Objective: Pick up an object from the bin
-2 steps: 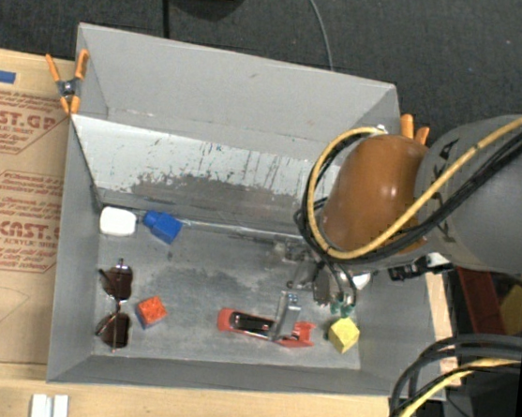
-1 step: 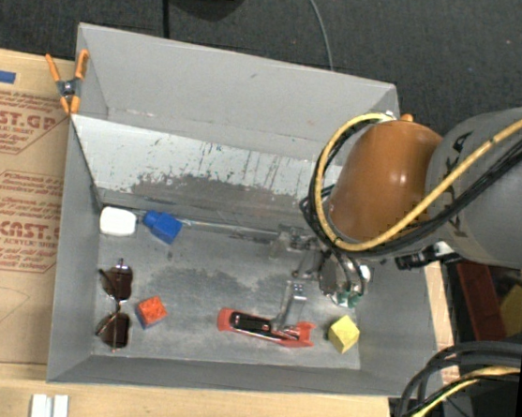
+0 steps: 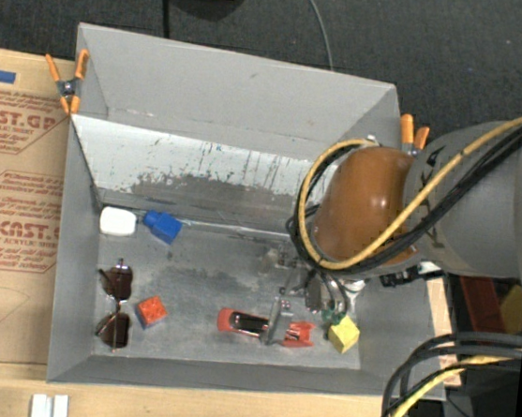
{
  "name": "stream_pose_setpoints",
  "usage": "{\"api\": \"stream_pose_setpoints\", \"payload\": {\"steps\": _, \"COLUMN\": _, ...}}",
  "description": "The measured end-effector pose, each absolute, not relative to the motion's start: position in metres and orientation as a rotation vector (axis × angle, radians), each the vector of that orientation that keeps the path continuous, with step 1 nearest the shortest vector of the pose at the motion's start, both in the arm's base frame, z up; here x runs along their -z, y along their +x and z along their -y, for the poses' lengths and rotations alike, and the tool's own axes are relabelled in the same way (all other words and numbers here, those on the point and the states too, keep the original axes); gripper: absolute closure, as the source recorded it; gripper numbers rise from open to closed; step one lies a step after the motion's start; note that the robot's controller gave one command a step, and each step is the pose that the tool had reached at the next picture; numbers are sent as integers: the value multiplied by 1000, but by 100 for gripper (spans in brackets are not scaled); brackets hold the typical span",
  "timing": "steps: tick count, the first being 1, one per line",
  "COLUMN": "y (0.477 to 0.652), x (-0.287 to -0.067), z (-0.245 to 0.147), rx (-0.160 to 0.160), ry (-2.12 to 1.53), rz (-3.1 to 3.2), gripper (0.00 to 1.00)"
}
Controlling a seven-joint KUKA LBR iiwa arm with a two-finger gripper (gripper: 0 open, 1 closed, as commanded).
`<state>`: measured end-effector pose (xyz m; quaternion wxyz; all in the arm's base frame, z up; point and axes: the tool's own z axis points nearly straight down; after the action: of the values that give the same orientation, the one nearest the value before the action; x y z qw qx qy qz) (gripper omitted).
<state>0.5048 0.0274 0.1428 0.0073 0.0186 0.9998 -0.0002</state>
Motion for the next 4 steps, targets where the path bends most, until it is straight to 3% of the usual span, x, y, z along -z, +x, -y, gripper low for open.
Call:
{"api": "stream_pose_setpoints", "payload": {"steps": 1, "y": 501, "x": -101, "z": -14, "rx": -1, "ry": 76, "rz": -3130, "gripper": 0}}
{"api": "stream_pose_setpoints", "payload": {"steps": 2, "y": 503, "x": -92, "z": -8, "rx": 1, "ry": 84, "rz": -3131, "gripper": 0}}
{"api": "stream_pose_setpoints", "payload": {"steps": 3, "y": 525, "x": -71, "z": 4, "rx": 1, "ry": -327, "rz": -3114, "gripper": 100}}
{"api": "stream_pose_setpoints", "payload": {"steps": 4, "y": 525, "x": -71, "z": 4, "rx": 1, "ry": -327, "rz": -3114, "gripper": 100}}
